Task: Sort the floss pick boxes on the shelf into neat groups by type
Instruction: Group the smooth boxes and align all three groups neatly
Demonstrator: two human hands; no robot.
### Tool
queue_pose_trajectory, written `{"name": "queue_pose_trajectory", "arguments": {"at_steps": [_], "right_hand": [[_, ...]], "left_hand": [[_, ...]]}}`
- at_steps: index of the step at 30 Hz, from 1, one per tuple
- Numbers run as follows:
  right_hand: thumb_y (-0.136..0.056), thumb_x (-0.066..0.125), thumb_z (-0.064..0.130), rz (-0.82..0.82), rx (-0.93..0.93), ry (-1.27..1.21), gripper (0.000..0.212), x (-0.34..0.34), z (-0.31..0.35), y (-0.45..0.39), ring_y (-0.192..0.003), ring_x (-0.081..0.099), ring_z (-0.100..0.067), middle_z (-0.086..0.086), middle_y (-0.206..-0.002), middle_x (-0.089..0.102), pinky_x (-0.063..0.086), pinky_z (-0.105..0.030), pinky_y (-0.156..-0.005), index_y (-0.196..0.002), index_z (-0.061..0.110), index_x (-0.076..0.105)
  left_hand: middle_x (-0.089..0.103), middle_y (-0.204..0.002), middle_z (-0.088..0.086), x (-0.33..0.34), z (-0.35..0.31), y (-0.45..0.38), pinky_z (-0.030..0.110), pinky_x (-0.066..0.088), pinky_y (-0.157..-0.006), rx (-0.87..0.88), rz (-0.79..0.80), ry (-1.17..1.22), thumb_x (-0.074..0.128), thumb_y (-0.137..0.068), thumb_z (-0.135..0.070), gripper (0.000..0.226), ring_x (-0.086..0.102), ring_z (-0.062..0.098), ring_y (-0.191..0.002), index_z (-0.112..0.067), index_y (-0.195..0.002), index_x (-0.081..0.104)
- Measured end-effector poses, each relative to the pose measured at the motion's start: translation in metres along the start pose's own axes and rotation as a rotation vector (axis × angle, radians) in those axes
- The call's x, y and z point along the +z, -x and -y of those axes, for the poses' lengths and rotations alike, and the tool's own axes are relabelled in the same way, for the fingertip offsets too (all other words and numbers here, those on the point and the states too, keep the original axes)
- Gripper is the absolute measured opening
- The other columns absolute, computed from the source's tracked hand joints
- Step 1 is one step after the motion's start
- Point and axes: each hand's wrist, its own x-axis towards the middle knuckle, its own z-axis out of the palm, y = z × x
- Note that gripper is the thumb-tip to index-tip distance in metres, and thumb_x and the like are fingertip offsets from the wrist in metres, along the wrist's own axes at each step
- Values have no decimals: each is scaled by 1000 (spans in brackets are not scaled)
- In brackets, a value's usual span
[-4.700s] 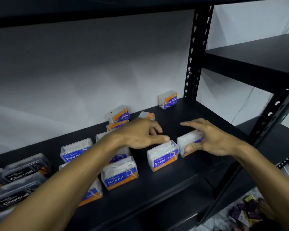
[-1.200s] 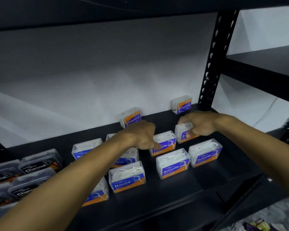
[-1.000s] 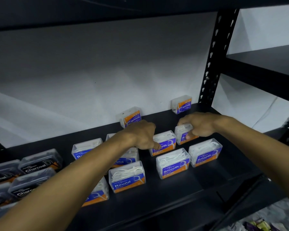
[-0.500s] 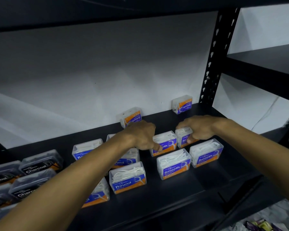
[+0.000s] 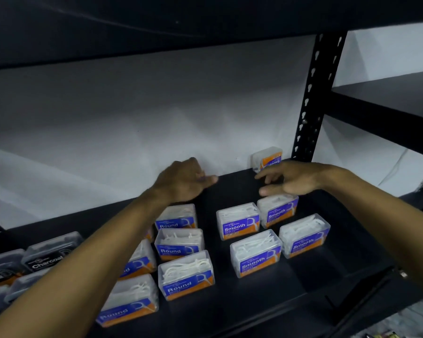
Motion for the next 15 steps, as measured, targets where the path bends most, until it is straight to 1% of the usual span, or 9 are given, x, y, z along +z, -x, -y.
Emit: {"name": "queue_pose_trajectory", "arguments": {"at_steps": [2, 4, 5, 8, 11, 13, 15], "right_hand": [[-89, 54, 51, -142, -21, -8, 44, -4, -9, -13, -115, 51, -13, 10, -118, 53, 41, -36, -102, -128, 32, 52], [-92, 54, 37, -281, -15, 79, 28, -7, -19, -34, -111, 53, -20, 3, -116, 53, 44, -37, -96, -118, 26, 58], [-93, 54, 30, -319, 0, 146, 26, -8, -21, -44, -110, 53, -23, -1, -117, 52, 44, -38, -93, -118, 23, 59], [-90, 55, 18, -365, 15, 380, 38, -11, -25, -68, -115, 48, -26, -7, -129, 45, 45, -39, -92, -128, 18, 52], [-84, 63, 15, -343, -29, 623, 55, -12, -23, -85, -123, 39, -25, -8, -138, 36, 46, -38, -88, -135, 15, 43], [-81, 66, 15, -332, -57, 667, 61, -11, -21, -94, -126, 36, -24, -7, -140, 33, 46, -38, -89, -137, 15, 41], [-83, 65, 19, -323, -87, 694, 58, -9, -19, -99, -127, 35, -23, -7, -141, 35, 46, -39, -90, -136, 15, 42]], "left_hand": [[61, -120, 8, 5, 17, -12, 38, 51, -85, -112, -102, 2, 59, -86, -58, 61, 59, 26, -103, -12, -124, 49], [60, -121, 13, 13, 29, -22, 37, 51, -84, -190, -124, -33, 67, -81, -57, 71, 58, 28, -106, -7, -126, 44], [59, -120, 14, 16, 34, -26, 37, 51, -83, -225, -118, -31, 70, -78, -57, 75, 58, 29, -106, -6, -126, 42], [59, -119, 15, 21, 40, -36, 35, 48, -80, -300, -85, -3, 75, -76, -52, 80, 59, 30, -107, -1, -127, 40], [63, -116, 12, 25, 42, -43, 36, 51, -83, -305, -42, 16, 75, -78, -46, 68, 61, 28, -102, -4, -125, 49], [65, -114, 11, 27, 43, -45, 35, 50, -82, -295, -37, 18, 73, -81, -43, 56, 62, 27, -101, -8, -121, 55], [66, -114, 11, 30, 43, -45, 35, 49, -82, -290, -41, 24, 71, -84, -40, 51, 62, 27, -103, -9, -120, 55]]}}
